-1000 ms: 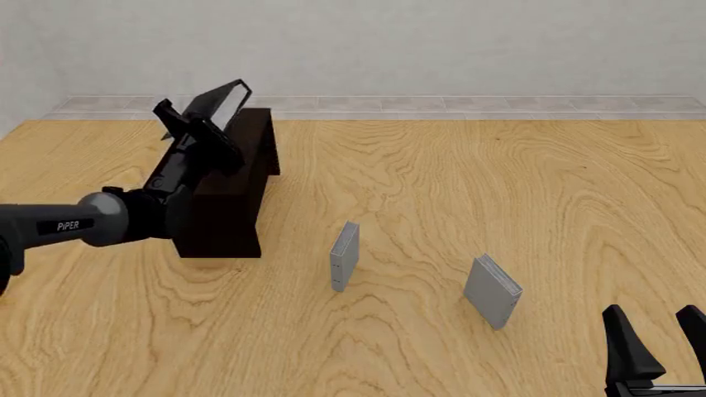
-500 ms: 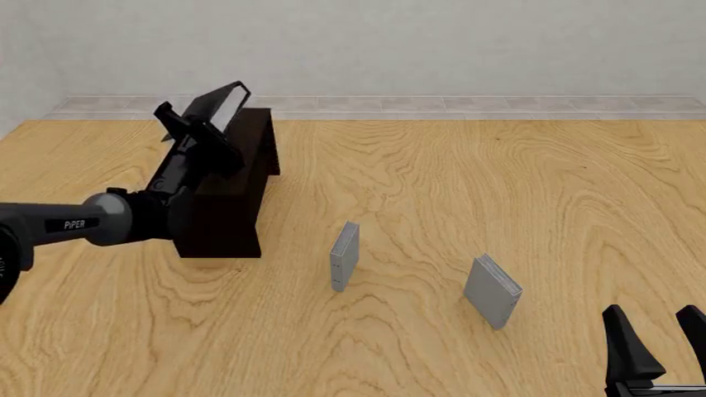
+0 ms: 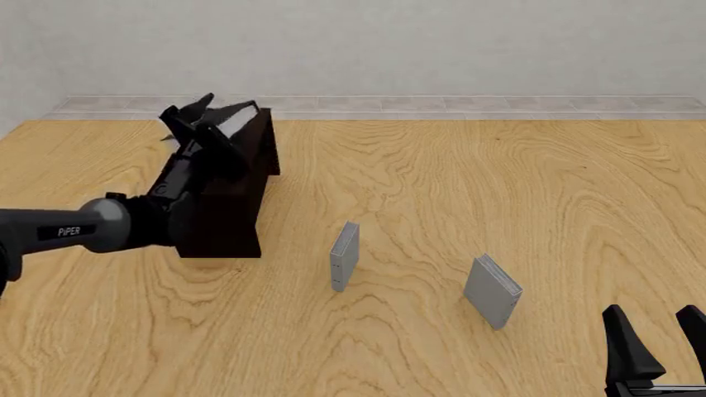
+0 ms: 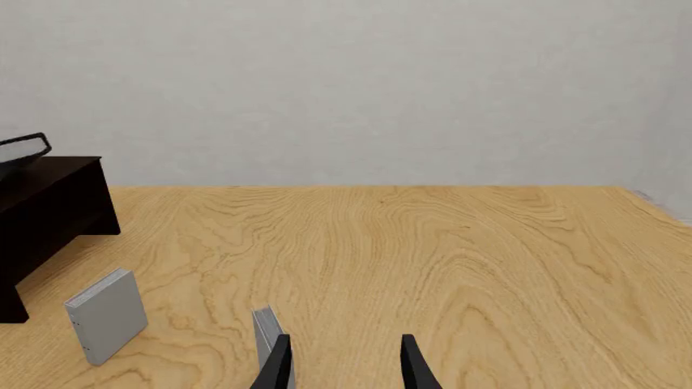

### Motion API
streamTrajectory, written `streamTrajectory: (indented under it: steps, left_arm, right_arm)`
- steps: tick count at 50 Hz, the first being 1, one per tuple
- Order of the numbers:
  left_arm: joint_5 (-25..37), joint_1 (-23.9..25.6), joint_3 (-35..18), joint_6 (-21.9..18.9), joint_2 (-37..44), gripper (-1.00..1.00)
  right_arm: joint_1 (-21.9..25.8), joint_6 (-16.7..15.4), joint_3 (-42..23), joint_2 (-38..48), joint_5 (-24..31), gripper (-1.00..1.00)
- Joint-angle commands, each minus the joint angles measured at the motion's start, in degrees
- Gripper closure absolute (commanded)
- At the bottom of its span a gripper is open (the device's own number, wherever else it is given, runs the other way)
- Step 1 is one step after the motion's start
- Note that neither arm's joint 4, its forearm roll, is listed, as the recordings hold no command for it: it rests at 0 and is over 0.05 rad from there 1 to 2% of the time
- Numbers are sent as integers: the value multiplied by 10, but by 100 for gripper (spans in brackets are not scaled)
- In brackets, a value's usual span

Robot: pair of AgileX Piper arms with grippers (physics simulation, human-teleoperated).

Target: Pick up the book in the middle and place it on the cabinet shelf.

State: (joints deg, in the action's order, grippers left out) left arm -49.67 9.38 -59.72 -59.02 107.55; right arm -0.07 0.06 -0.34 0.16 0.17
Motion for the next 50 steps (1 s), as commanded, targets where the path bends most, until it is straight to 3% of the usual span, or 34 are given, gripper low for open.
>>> streamTrajectory:
  steps: [1, 14, 29, 39, 45, 50]
  left_arm:
    - [13, 42, 56, 6, -59, -100]
    - [42, 98, 123, 27, -164, -100]
    - [72, 122, 151, 51, -235, -100]
    - [127, 118, 141, 176, -322, -100]
    - [121, 119, 159, 217, -362, -100]
    - [127, 131, 185, 312, -412, -100]
  right_arm:
    - [0, 0, 0, 0, 0, -100]
    - [0, 0, 0, 0, 0, -100]
    - [0, 0, 0, 0, 0, -100]
    - [0, 0, 0, 0, 0, -100]
    - [0, 0, 0, 0, 0, -100]
    - [0, 0, 0, 0, 0, -100]
